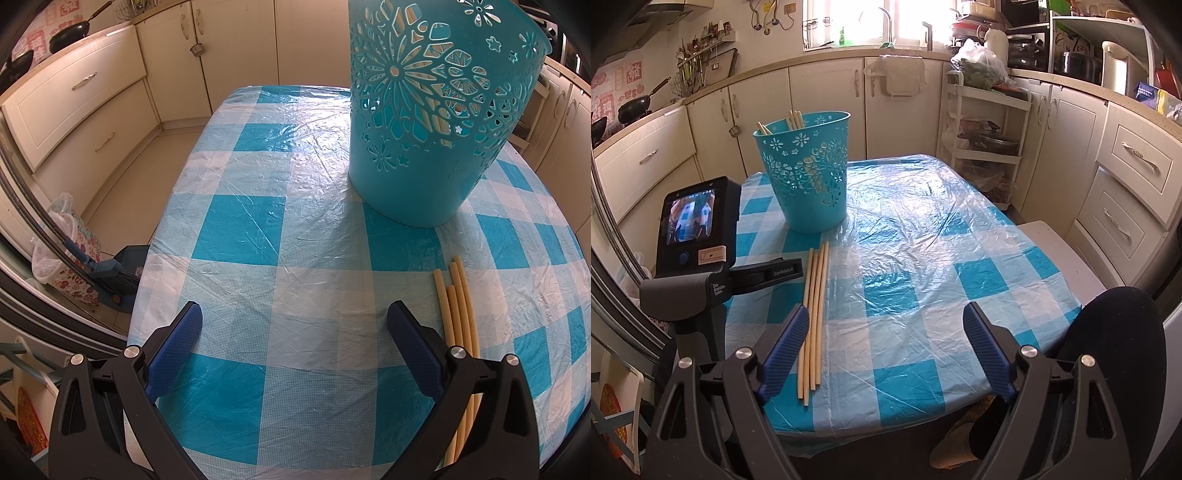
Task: Organize utensils
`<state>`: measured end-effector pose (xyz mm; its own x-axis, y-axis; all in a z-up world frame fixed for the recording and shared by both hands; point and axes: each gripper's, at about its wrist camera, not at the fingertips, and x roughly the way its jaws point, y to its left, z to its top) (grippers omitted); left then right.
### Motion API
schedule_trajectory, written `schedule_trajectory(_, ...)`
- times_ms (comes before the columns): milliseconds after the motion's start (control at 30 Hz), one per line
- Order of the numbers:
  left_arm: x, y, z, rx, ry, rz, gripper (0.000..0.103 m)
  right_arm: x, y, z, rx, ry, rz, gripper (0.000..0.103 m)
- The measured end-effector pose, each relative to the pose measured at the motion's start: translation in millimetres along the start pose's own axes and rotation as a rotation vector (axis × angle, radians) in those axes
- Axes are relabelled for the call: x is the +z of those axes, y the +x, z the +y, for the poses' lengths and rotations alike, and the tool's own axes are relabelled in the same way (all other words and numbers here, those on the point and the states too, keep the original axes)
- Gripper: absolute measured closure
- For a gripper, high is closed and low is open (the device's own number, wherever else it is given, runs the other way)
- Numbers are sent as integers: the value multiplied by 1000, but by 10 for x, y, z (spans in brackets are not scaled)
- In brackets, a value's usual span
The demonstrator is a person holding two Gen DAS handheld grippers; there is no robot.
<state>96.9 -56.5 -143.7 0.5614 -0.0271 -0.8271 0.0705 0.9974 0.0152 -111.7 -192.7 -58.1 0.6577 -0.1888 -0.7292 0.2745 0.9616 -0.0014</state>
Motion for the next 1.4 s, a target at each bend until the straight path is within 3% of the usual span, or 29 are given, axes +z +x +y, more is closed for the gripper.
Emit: schedule_trajectory(1400, -3, 6, 0, 0, 0, 0, 7, -46, 66, 89, -4, -27, 35, 21)
